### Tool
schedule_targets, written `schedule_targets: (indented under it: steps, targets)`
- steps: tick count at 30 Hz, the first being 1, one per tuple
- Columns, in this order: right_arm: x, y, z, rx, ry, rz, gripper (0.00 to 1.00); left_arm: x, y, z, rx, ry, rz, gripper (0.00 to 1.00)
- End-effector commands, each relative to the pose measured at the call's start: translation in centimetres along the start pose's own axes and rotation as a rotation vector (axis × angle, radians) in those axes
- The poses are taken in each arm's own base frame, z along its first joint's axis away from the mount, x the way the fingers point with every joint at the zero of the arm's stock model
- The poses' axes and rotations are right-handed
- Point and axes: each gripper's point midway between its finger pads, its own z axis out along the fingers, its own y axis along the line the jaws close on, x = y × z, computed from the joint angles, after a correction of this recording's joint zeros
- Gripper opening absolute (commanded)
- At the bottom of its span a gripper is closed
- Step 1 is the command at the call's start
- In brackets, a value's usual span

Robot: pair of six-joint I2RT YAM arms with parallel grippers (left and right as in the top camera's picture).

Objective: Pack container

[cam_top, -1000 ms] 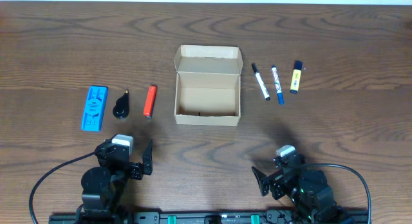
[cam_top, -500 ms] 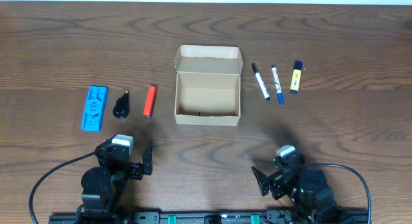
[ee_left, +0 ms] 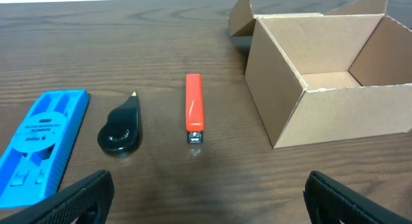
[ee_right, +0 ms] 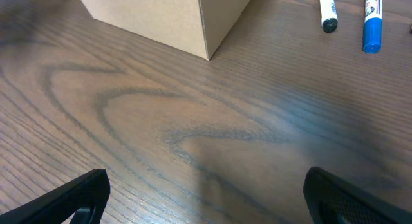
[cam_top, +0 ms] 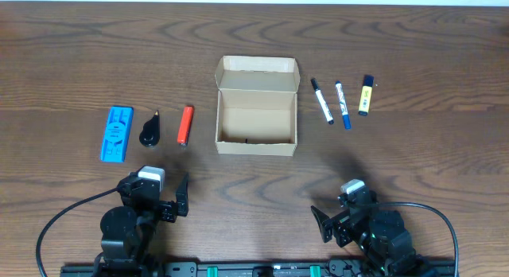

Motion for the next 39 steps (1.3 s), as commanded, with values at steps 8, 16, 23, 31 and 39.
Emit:
schedule_targets:
  steps: [8,16,23,31,39]
  targets:
    - [0.26,-0.05,0.21,0.003,0.002,0.003,0.99,0.62,-0.03,0.26,0.006,0.009,-0.015,0.95]
    - [0.26,-0.05,0.21,0.003,0.002,0.003,0.99,0.62,-0.03,0.26,0.006,0.009,-0.015,0.95]
    - [0.26,-0.05,0.21,0.003,0.002,0.003,0.99,0.62,-0.03,0.26,0.006,0.009,-0.015,0.95]
    - [0.26,-0.05,0.21,0.003,0.002,0.003,0.99,0.60,0.16,0.26,-0.005,0.008,-0.015,0.95]
    - [0.26,-0.05,0.21,0.003,0.002,0.003,0.99,0.60,0.27,0.26,-0.012,0.008,-0.011,0.95]
